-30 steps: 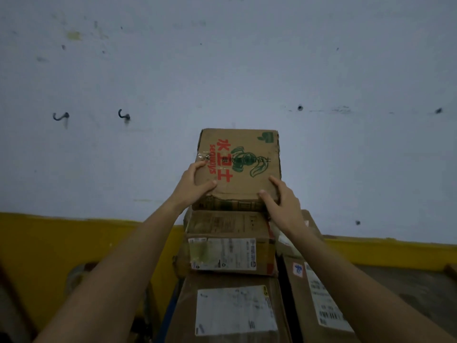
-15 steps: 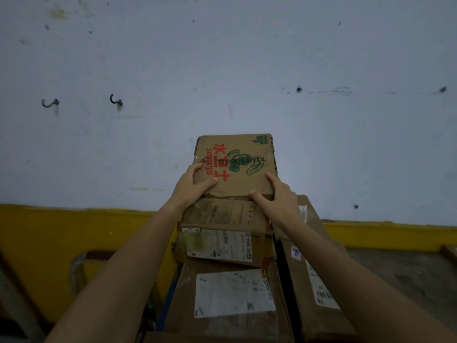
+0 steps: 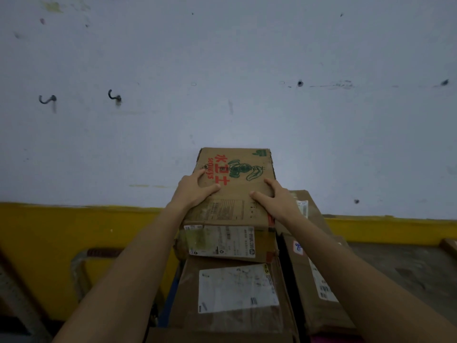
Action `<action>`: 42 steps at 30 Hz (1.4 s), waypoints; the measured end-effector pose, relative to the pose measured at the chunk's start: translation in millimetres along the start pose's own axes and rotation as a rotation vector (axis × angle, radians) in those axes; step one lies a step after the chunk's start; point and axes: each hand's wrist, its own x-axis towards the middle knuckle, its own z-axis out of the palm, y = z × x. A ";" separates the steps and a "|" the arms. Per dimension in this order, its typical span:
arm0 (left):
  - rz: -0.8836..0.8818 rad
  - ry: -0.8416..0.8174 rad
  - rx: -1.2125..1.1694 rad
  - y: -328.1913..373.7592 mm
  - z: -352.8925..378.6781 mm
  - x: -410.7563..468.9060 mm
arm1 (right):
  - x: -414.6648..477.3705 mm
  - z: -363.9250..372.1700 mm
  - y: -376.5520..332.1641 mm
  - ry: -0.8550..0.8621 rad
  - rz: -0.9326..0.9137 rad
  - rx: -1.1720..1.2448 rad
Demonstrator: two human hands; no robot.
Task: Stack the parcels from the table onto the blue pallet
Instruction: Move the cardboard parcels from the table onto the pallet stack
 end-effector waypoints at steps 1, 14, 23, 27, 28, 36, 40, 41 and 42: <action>-0.011 0.005 0.004 -0.1 0.5 -0.8 | 1.2 0.2 -0.4 -0.006 0.000 0.001; -0.052 0.014 0.144 0.8 1.4 0.0 | 5.6 -2.4 0.1 -0.066 0.015 -0.009; -0.046 0.060 0.308 7.9 -1.3 -5.8 | 1.9 -4.6 -3.8 -0.025 -0.032 0.002; -0.026 0.059 0.349 8.8 -7.1 -12.8 | -1.3 -7.9 -6.6 -0.022 -0.026 -0.016; -0.019 0.053 0.347 9.1 -8.2 -16.3 | -3.1 -7.8 -6.8 -0.021 -0.021 -0.021; 0.426 -0.209 0.368 30.2 -5.9 -53.5 | -10.5 -5.9 -14.1 0.003 -0.022 -0.066; 0.438 -0.359 0.571 16.6 9.8 -58.9 | -10.0 -7.8 -15.3 -0.007 -0.016 -0.103; 0.442 -0.346 0.590 13.6 13.5 -58.4 | -9.7 -7.5 -14.9 -0.007 -0.018 -0.109; 0.447 -0.321 0.595 11.8 16.6 -57.5 | -8.9 -7.3 -13.8 -0.002 -0.022 -0.108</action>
